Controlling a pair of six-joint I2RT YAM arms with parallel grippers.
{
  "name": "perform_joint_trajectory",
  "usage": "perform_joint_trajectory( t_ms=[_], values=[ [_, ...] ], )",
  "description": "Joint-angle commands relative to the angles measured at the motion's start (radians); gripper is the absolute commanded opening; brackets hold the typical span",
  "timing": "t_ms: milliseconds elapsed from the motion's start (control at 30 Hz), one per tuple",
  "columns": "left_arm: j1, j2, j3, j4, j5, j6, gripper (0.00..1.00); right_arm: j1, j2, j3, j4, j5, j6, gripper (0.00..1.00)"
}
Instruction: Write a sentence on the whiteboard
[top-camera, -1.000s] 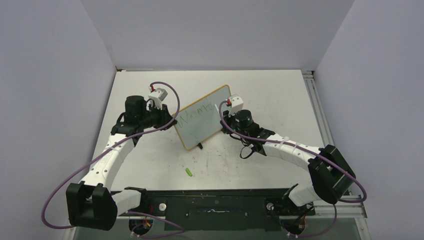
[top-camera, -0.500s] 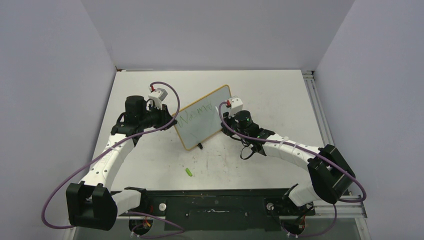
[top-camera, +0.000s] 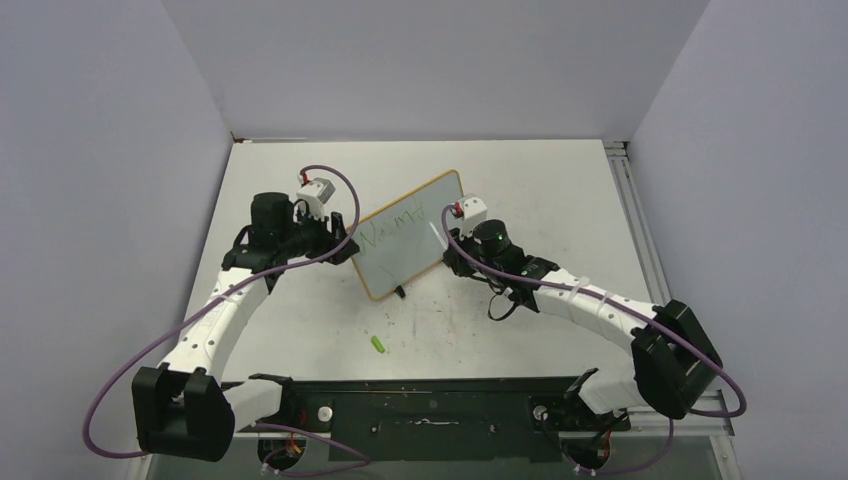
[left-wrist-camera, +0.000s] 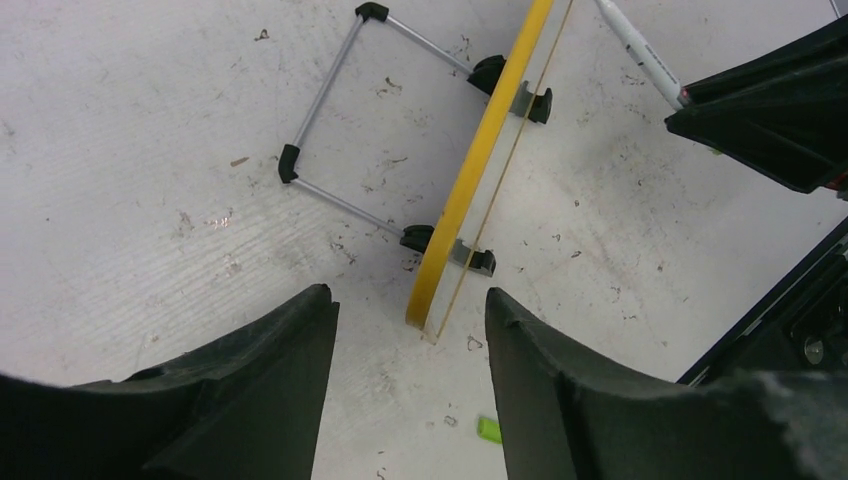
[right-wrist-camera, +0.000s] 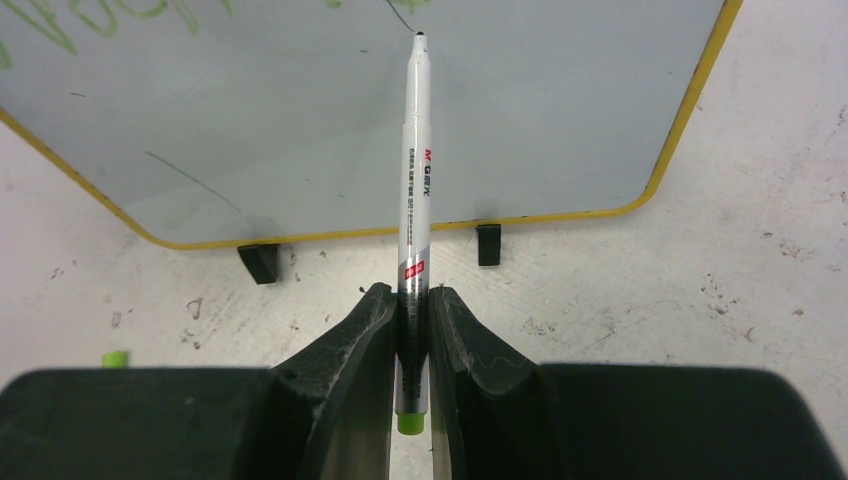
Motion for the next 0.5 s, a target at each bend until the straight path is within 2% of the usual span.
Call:
perform_joint_trajectory(
  t_ms=[0,33,100,233,300,400,467],
  values=[
    [-0.002,-0.038,0.030,-0.006,-0.037,0.004,0.62,-0.004,-0.080,0.100,-0.125,-0.095,-0.022,0.05],
    [-0.002,-0.043,0.030,-0.006,-0.045,0.005,0.69,-0.004,-0.084,0.114,-0.170,-0.111,-0.020,0.05],
    [-0.002,-0.062,0.029,-0.006,-0.069,0.008,0.76,-0.005,-0.089,0.140,-0.238,-0.143,-0.018,0.05],
    [-0.007,-0.141,0.021,-0.003,-0.155,0.026,0.80,-0.010,-0.082,0.201,-0.379,-0.230,-0.022,0.05],
    [-0.031,-0.213,0.001,0.016,-0.259,0.045,0.81,-0.016,-0.070,0.235,-0.449,-0.304,-0.029,0.05],
    [-0.123,-0.319,-0.004,0.011,-0.367,0.117,0.81,-0.044,-0.045,0.292,-0.534,-0.463,-0.041,0.05],
    [-0.236,-0.352,0.008,-0.020,-0.376,0.186,0.80,-0.072,-0.023,0.318,-0.587,-0.581,-0.053,0.05]
  ],
)
